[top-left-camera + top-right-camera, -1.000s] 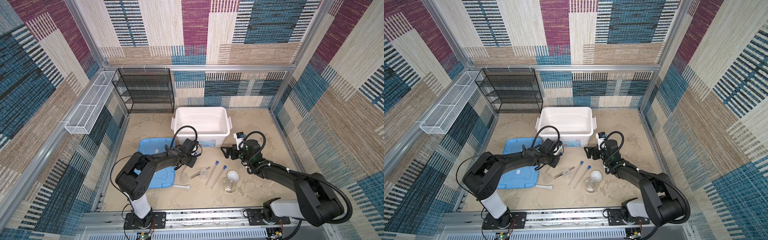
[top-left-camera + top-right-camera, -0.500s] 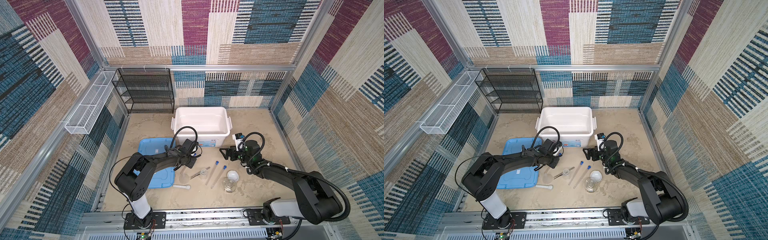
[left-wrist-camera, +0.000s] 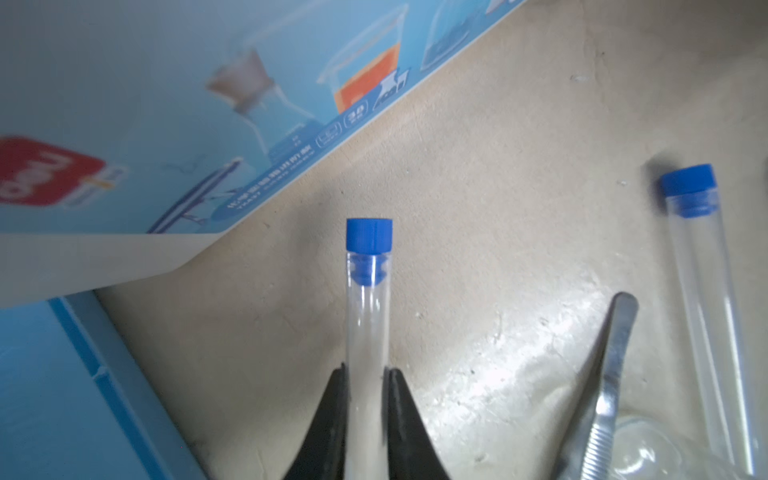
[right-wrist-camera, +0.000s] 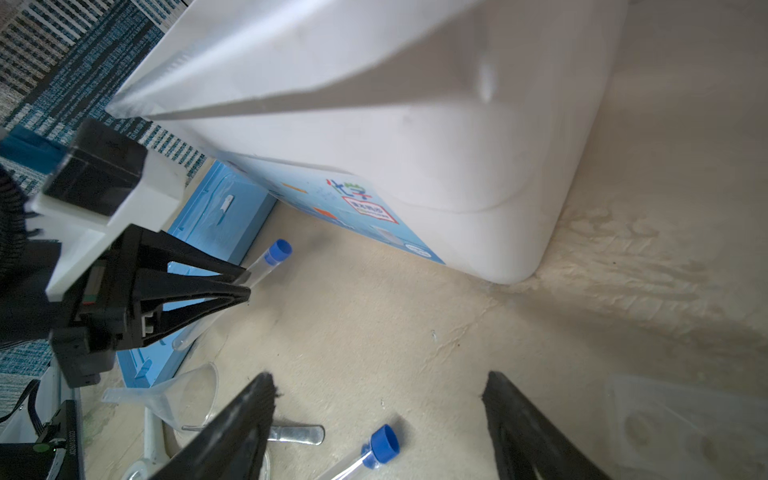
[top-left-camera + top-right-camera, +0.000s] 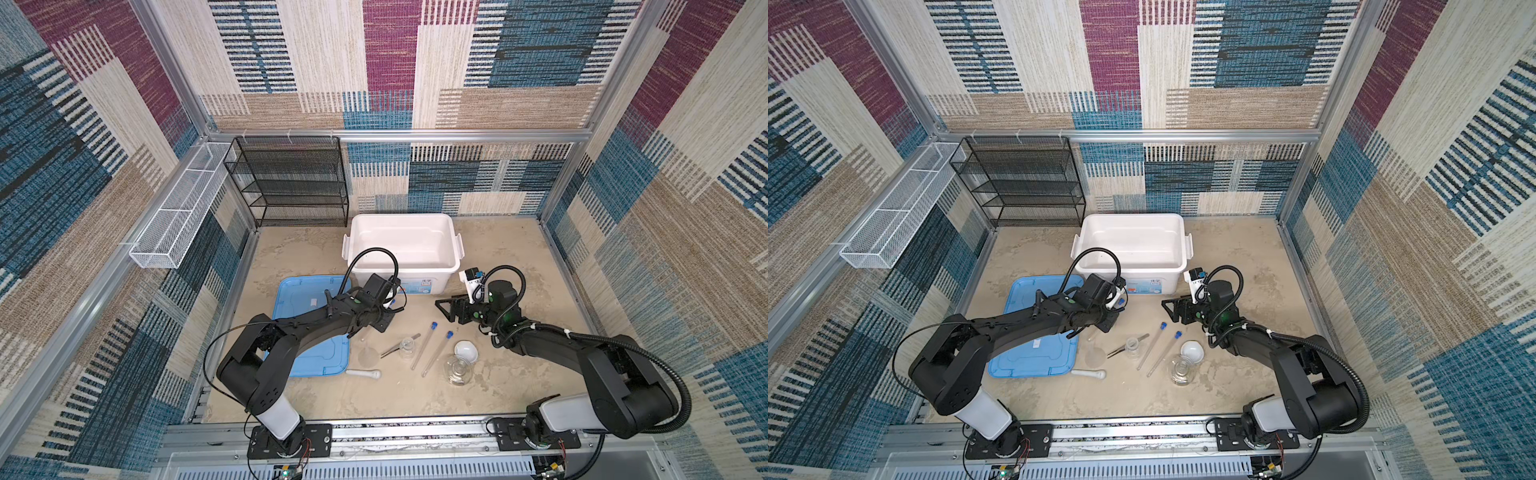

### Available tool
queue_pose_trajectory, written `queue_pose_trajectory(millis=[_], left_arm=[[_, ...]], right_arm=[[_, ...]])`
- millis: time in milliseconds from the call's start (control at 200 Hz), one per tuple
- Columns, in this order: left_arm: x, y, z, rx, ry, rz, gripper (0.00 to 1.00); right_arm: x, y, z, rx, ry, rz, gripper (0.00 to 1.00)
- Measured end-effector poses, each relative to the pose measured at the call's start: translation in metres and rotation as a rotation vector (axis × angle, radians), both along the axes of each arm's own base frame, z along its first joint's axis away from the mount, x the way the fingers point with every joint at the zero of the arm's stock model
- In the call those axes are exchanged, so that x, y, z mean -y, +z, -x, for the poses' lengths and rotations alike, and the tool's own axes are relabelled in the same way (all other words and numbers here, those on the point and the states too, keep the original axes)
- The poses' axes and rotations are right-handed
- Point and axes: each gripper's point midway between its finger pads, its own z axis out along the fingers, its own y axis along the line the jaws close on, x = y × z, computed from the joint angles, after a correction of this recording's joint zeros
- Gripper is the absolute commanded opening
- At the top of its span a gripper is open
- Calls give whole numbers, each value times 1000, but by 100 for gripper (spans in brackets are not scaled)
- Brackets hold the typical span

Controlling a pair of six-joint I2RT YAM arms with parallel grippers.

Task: Organize the chemistry lab equipment
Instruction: 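Lift the test tube with the left gripper toward the right gripper, then close the right gripper on the test tube's blue cap beside the left gripper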

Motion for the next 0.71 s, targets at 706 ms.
queue_pose_trajectory(millis=[706], left_arm=[[48,56,26,178,-210,13,15]], right_arm=[[-27,26,15,-10,156,-171,70]])
